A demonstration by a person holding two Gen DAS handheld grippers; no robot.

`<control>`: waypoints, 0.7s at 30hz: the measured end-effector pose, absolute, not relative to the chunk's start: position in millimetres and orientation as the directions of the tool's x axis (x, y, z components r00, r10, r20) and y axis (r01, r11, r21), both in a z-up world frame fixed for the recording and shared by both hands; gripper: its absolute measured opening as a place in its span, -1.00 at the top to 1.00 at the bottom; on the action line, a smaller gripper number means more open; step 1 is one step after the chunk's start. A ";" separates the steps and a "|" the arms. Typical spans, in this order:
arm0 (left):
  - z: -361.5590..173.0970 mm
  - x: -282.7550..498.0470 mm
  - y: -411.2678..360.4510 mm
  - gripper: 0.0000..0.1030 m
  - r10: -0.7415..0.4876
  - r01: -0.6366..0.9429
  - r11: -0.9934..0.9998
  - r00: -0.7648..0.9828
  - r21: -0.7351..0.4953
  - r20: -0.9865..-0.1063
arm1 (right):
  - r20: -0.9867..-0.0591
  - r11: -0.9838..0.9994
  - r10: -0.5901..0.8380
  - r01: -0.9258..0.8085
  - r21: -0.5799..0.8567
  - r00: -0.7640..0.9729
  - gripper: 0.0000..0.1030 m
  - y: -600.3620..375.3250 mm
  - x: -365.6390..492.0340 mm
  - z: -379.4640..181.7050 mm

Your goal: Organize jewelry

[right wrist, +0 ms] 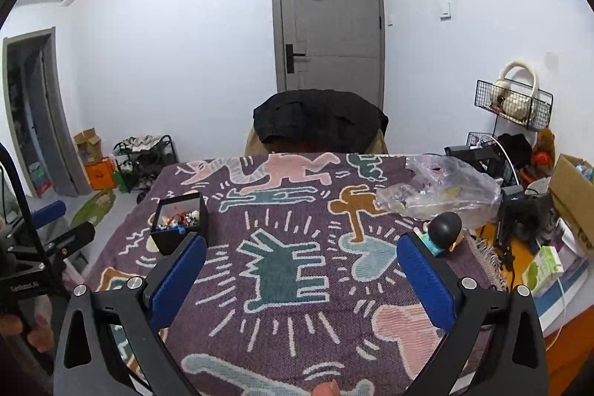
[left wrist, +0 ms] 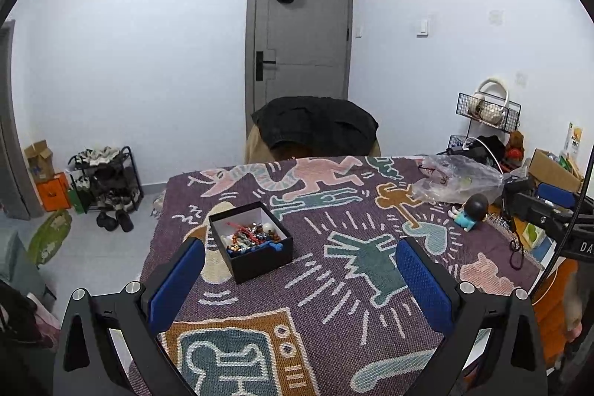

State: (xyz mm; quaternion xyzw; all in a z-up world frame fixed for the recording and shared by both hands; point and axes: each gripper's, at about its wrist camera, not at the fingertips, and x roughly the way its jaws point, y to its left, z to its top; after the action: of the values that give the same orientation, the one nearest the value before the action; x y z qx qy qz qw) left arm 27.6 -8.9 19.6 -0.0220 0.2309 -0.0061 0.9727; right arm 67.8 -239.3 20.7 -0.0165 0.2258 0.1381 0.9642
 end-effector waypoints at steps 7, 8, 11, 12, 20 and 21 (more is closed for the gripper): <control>17.1 21.4 -1.4 -0.99 -0.008 -0.019 0.998 0.899 -0.056 -0.439 | -0.454 0.960 0.254 -0.279 0.013 0.854 -1.00 -226.2 65.3 11.0; 16.2 20.8 0.5 -0.99 -0.006 -0.023 0.998 0.898 -0.059 -0.440 | -0.465 0.960 0.252 -0.280 0.011 0.849 -1.00 -224.3 67.0 7.8; 13.2 21.1 5.3 -0.99 0.000 -0.033 0.997 0.894 -0.065 -0.448 | -0.493 0.958 0.256 -0.285 0.016 0.832 -1.00 -220.2 72.6 0.0; 12.1 21.2 6.8 -0.99 0.002 -0.036 0.997 0.893 -0.066 -0.451 | -0.500 0.958 0.257 -0.286 0.019 0.827 -1.00 -219.2 74.3 -2.6; 4.3 24.4 13.4 -0.99 0.007 -0.050 0.996 0.882 -0.079 -0.472 | -0.521 0.956 0.263 -0.291 0.029 0.812 -1.00 -216.1 78.2 -10.5; 4.3 24.4 13.5 -0.99 0.007 -0.050 0.996 0.882 -0.078 -0.472 | -0.521 0.956 0.263 -0.292 0.028 0.812 -1.00 -215.4 78.4 -10.6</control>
State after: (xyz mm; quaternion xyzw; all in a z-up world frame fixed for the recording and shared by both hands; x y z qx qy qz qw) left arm 24.4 13.5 4.3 -0.0441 0.2427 0.0145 0.9690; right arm 78.4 -215.4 -10.6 -0.0264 0.2697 0.1459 0.9515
